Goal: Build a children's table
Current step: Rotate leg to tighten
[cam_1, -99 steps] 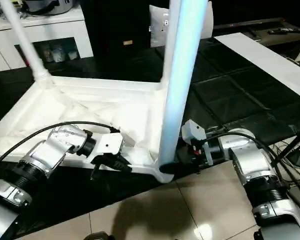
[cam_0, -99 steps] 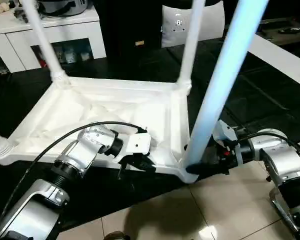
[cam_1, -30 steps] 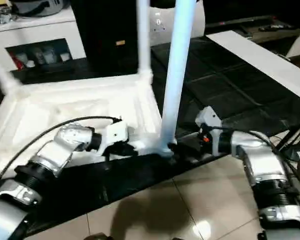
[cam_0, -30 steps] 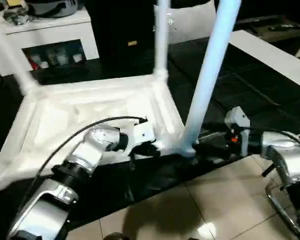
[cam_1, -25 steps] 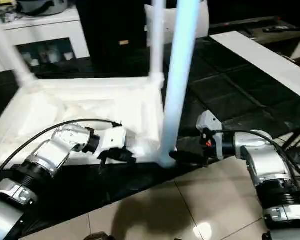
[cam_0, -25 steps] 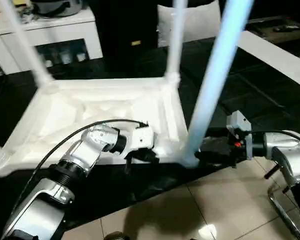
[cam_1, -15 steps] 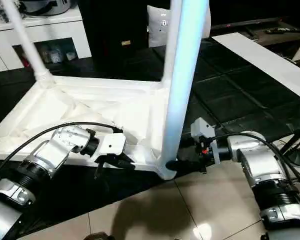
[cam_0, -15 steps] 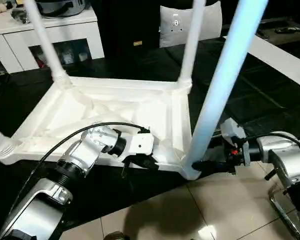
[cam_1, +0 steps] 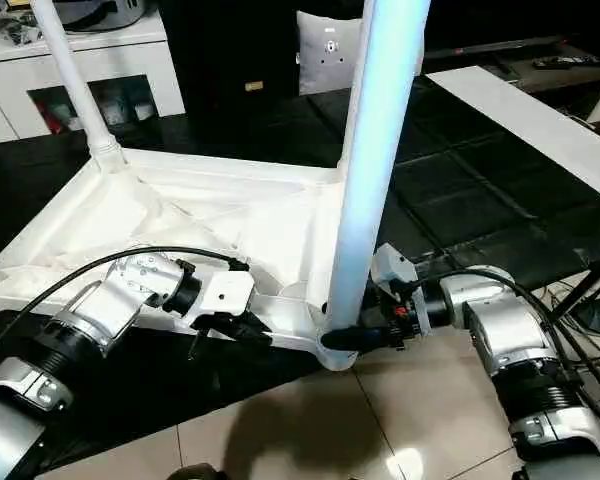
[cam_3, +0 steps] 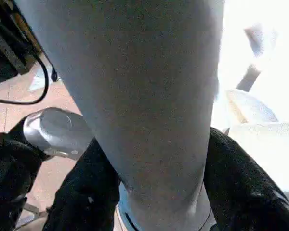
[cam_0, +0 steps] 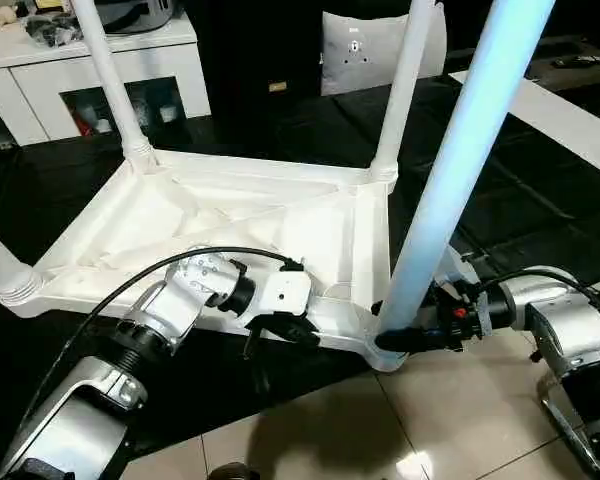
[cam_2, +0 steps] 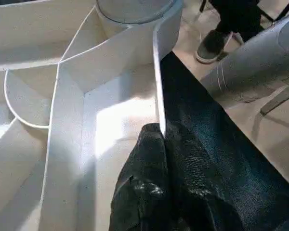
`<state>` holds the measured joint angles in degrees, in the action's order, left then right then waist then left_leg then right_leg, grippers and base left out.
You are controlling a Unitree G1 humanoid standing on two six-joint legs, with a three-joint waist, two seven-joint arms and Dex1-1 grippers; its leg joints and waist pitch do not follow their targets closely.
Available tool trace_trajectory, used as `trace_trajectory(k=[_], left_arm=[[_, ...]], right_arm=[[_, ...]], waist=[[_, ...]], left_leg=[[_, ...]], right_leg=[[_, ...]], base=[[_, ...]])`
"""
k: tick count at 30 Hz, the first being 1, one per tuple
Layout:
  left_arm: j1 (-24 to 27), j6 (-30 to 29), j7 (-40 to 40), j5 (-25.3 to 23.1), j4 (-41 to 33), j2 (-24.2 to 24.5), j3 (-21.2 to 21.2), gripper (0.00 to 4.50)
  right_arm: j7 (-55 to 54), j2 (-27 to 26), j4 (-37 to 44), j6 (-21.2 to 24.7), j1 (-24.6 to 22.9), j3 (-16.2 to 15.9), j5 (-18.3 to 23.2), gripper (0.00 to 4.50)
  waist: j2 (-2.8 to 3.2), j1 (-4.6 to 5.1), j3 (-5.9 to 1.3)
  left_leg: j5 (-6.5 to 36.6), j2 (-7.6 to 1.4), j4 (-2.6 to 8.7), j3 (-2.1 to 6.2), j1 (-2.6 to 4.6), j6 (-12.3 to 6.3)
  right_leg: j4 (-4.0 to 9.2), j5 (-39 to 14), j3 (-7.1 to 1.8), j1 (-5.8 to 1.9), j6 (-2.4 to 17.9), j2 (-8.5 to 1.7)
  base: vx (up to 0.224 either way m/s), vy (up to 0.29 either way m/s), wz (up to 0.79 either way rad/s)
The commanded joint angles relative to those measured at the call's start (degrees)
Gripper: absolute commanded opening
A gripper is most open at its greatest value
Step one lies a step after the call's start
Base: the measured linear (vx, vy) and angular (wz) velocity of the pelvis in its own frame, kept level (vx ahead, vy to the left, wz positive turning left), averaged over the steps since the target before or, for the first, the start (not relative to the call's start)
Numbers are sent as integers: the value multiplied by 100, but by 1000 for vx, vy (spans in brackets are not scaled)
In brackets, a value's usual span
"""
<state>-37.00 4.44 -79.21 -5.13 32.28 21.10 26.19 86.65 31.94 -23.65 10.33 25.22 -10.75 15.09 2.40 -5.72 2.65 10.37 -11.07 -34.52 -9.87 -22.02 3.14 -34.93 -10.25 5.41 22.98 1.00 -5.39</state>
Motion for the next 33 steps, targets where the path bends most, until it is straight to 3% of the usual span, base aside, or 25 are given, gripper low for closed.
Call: trace_trajectory(k=[1,4,5,6,8,9,12,15,16,17,21,22,23,25,27,29,33], left_arm=[[67,-332,-54,-7,-66,-71,116,0],[108,-1015,393,94,-180,-227,-123,0],[117,-1285,612,132,-223,-322,-221,0],[122,-1361,680,140,-242,-355,-247,0],[137,-1566,870,162,-302,-443,-314,0],[142,-1685,1067,148,-336,-530,-362,0],[154,-2002,1628,171,-445,-844,-556,0],[110,-2115,2017,149,-443,-1043,-678,0],[39,-2137,2341,127,-384,-1238,-762,0],[2,-2094,2449,98,-326,-1297,-772,0],[-106,-1870,2770,-137,-73,-1300,-717,0],[-106,-1870,2770,-137,-73,-1300,-717,0],[-131,-1812,2803,-173,-10,-1267,-710,0],[-171,-1715,2873,-255,88,-1200,-710,0],[-204,-1606,2926,-331,178,-1138,-717,0],[-251,-1431,2919,-350,288,-1083,-736,0],[-412,-936,3066,-444,649,-945,-737,0]], right_arm=[[-390,-169,136,286,24,192,157,208],[-1608,-568,-29,572,170,376,-99,206],[-2183,-762,-140,611,254,463,-229,205],[-2356,-824,-181,634,285,490,-261,205],[-2827,-994,-289,717,373,562,-342,202],[-3145,-1112,-354,790,434,597,-405,201],[-4436,-1507,-657,1070,671,826,-624,199],[-5004,-1697,-798,1110,742,925,-738,199],[-5334,-1865,-905,1100,766,1123,-643,234],[-5431,-1906,-921,1035,759,1190,-614,254],[-5566,-1911,-758,827,635,1271,-622,290],[-5566,-1911,-758,827,635,1271,-622,290],[-5508,-1874,-657,774,565,1234,-659,301],[-5477,-1836,-397,815,398,1204,-674,310],[-5450,-1811,-118,875,213,1182,-664,318],[-5449,-1761,187,866,-21,1199,-637,350],[-5472,-1673,796,794,-487,1376,-475,375]], waist=[[-124,37,-387],[-103,89,-365],[-109,176,-336],[-103,198,-334],[-102,367,-327],[-102,367,-327],[-113,491,-343],[-108,548,-356],[-137,553,-365],[-104,541,-375],[-92,468,-428],[-92,468,-428],[-37,434,-423],[-68,403,-407],[-39,360,-392],[-53,339,-388],[-57,327,-367]], left_leg=[[876,-221,372,18,60,-527],[972,-212,392,25,61,-421],[1188,-175,421,50,37,-242],[1272,-170,424,59,55,-181],[1498,-155,427,82,62,-116],[1498,-155,427,82,62,-116],[1404,-138,412,79,32,-154],[1290,-130,390,62,31,-194],[1219,-135,381,50,35,-242],[1149,-140,373,46,43,-298],[698,-152,334,32,29,-504],[698,-152,334,32,29,-504],[634,-151,337,33,38,-580],[752,-148,346,24,46,-574],[881,-153,359,25,62,-512],[971,-158,377,35,63,-429],[1202,-151,405,46,62,-337]], right_leg=[[424,-1323,-272,-310,1224,-324],[442,-1551,-263,-301,1188,-317],[497,-2128,-233,-317,986,-319],[516,-2323,-228,-306,930,-327],[574,-2638,-221,-295,822,-320],[574,-2638,-221,-295,822,-320],[558,-2367,-224,-299,896,-301],[546,-2165,-235,-286,962,-290],[545,-2001,-243,-287,1006,-289],[532,-1821,-250,-285,1076,-294],[435,-850,-265,-319,1315,-282],[435,-850,-265,-319,1315,-282],[404,-630,-257,-324,1386,-282],[438,-739,-258,-330,1344,-278],[468,-958,-262,-324,1256,-284],[485,-1161,-259,-330,1157,-288],[538,-1559,-260,-318,957,-286]], base=[[0,0,0],[0,0,0],[0,0,0],[0,0,0],[0,0,0],[0,0,0],[0,0,0],[0,0,0],[0,0,0],[0,0,0],[0,0,0],[0,0,0],[0,0,0],[0,0,0],[0,0,0],[0,0,0],[0,0,0]])
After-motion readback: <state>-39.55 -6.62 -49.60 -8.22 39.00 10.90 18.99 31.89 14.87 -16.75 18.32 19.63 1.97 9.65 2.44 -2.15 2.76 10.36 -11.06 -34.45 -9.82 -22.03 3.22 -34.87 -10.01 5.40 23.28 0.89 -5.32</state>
